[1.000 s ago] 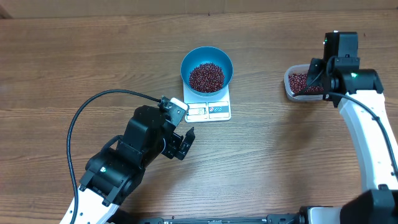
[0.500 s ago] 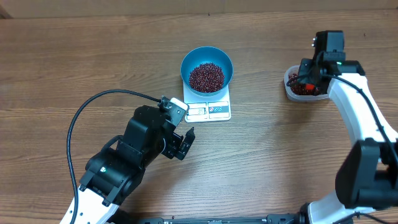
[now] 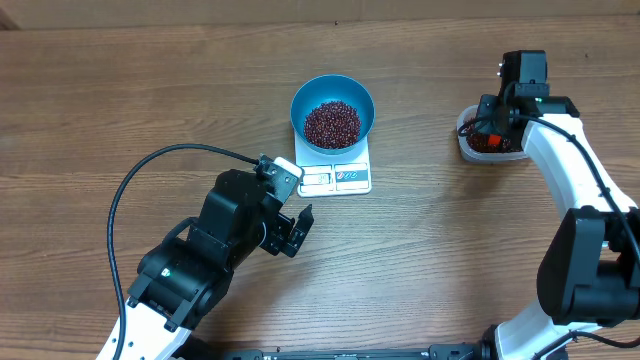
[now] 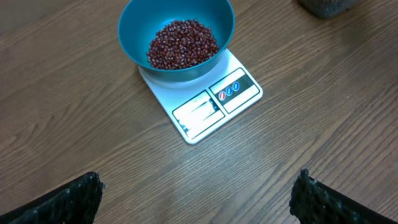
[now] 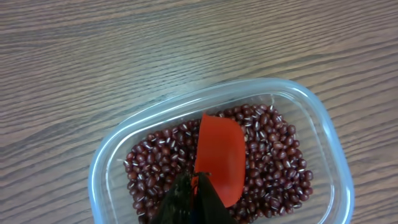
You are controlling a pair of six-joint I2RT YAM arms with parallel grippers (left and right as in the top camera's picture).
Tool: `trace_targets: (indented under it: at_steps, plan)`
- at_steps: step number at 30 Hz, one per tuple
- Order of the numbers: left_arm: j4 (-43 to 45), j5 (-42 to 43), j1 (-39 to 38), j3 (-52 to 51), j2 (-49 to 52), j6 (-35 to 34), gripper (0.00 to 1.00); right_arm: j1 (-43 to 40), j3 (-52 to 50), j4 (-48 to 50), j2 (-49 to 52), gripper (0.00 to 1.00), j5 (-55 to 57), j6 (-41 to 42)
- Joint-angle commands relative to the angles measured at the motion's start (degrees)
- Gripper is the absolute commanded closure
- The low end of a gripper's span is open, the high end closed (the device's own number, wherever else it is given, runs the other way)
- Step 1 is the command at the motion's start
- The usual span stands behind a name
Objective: Scoop item into bowl and weigh 150g on scale
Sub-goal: 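Drag the red scoop through the beans in the tub with the right gripper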
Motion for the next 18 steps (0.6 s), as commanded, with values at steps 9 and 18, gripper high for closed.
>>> trace_targets:
  at_steps: [9,18]
  plan:
    - [0.2,-0.3,0.3,-0.3,-0.2,1.2,0.00,-0.3,0.0,-2.2,0.9,0.96,-11.5,-8.8]
    - [0.2,-0.3,0.3,-0.3,-0.2,1.2,0.00,-0.5,0.0,-3.8,0.9,0.96,-17.7,-13.4]
